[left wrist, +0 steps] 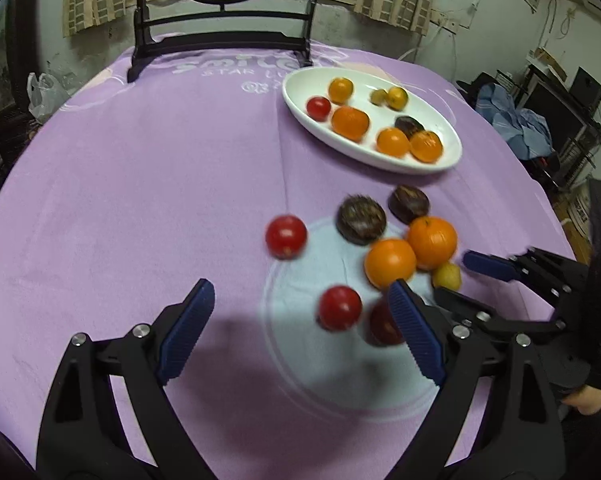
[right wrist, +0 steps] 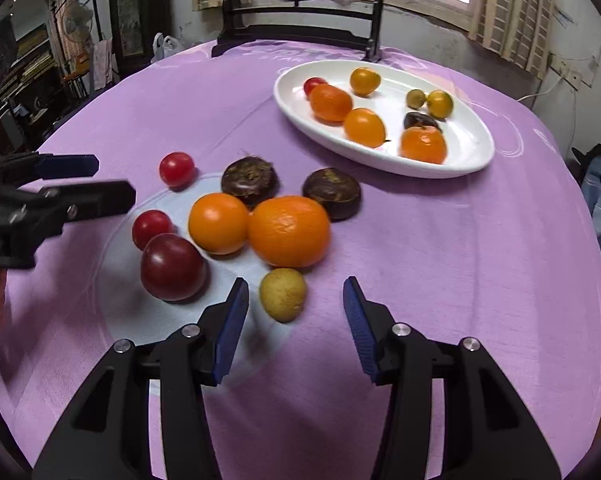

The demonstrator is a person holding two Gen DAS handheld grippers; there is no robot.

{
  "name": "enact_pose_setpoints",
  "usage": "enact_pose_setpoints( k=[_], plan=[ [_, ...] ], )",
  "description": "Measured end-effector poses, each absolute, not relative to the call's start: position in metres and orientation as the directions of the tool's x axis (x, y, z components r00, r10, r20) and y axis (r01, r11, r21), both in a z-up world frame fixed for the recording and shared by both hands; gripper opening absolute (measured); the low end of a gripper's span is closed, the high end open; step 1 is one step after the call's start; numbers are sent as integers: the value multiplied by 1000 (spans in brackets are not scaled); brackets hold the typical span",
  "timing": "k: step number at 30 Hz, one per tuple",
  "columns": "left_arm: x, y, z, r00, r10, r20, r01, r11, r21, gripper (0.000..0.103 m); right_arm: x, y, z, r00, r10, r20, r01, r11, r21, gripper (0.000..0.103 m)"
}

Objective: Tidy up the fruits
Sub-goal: 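Place both fruits on the white plate and open both tools, then grasp a red cherry tomato with the left tool while the right tool grasps a yellow-green fruit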

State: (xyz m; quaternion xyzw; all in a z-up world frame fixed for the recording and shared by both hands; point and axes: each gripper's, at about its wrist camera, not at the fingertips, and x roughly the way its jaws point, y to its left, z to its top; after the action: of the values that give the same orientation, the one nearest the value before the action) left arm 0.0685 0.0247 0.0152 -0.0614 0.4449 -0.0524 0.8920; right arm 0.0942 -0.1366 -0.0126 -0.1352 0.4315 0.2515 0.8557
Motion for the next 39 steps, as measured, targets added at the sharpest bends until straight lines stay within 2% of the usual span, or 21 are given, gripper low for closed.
enact_pose_setpoints(
  k=[2, 5, 11, 21, 25, 27, 29, 31, 39],
  plan=[
    [65, 19, 11, 582, -151, -799, 59, 988, -144, 90, 94, -133, -18, 493, 337, -802, -565, 825, -1, 38],
    [62, 15, 7, 581, -141, -801, 71, 990, -123, 90, 94, -143, -17, 467, 390, -793, -563, 823, 73, 30],
    [60, 17, 3, 577, -118, -808, 91, 993, -80, 90, 93, -159, -11, 447, 458, -768, -554, 816, 164, 30],
    [73, 12, -17, 536, -73, -841, 132, 991, -2, 89, 86, -158, -5, 454, 478, -752, -572, 803, 165, 30],
    [81, 11, -20, 539, -84, -838, 147, 989, -4, 76, 86, -158, -5, 453, 476, -754, -575, 802, 162, 30],
    [83, 7, -19, 542, -101, -834, 174, 985, -7, 67, 86, -157, -5, 457, 467, -757, -573, 806, 152, 30],
    [86, 4, -17, 537, -124, -835, 194, 981, -20, 52, 87, -157, -7, 457, 460, -761, -573, 807, 144, 30],
    [89, 0, -16, 538, -130, -833, 204, 979, -21, 47, 88, -156, -9, 457, 449, -768, -572, 809, 133, 30],
    [99, -7, -18, 555, -136, -821, 209, 978, -21, 45, 90, -147, -17, 478, 408, -778, -567, 819, 81, 30]
  ],
)
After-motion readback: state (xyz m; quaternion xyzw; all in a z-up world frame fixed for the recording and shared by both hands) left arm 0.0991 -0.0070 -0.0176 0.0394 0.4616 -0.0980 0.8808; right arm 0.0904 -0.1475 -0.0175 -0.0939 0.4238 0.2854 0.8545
